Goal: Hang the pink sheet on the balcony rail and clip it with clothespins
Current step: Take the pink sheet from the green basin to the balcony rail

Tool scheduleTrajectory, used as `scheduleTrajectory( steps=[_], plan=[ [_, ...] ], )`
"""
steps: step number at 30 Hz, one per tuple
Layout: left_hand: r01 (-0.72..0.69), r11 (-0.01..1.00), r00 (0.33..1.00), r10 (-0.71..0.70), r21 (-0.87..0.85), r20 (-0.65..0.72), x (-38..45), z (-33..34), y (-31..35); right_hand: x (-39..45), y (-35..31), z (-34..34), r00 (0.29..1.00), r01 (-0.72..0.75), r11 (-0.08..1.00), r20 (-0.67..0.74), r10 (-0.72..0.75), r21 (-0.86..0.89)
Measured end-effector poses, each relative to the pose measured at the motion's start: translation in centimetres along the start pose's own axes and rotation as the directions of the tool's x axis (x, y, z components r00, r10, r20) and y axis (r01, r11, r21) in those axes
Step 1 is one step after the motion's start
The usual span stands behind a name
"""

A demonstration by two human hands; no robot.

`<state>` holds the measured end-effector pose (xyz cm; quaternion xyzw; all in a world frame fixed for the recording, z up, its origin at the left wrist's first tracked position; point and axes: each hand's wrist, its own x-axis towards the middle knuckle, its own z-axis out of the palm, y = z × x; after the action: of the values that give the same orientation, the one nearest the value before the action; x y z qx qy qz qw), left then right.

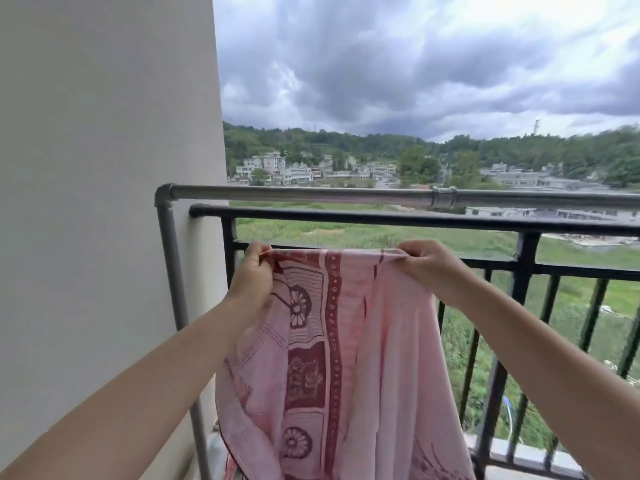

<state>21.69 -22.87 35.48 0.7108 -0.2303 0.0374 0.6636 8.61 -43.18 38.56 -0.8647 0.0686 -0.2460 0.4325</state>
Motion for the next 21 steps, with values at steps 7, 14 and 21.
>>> scheduleTrajectory(
  steps=[7,14,21],
  plan=[
    [-0.004,0.882,0.989,0.072,-0.471,0.127,-0.6,0.0,1.9,-3.0,4.4,3.6,0.773,-0.375,0.892,0.616,0.150,0.253],
    [-0.018,0.840,0.969,0.149,-0.543,0.197,-1.3,-1.2,3.6,-1.2,4.3,12.7,0.765,-0.039,0.977,0.623,0.163,-0.209],
    [-0.058,0.924,0.997,0.072,-0.379,0.025,-1.4,-5.4,4.0,0.3,3.5,9.4,0.789,-0.013,0.963,0.589,0.174,-0.268]
  ],
)
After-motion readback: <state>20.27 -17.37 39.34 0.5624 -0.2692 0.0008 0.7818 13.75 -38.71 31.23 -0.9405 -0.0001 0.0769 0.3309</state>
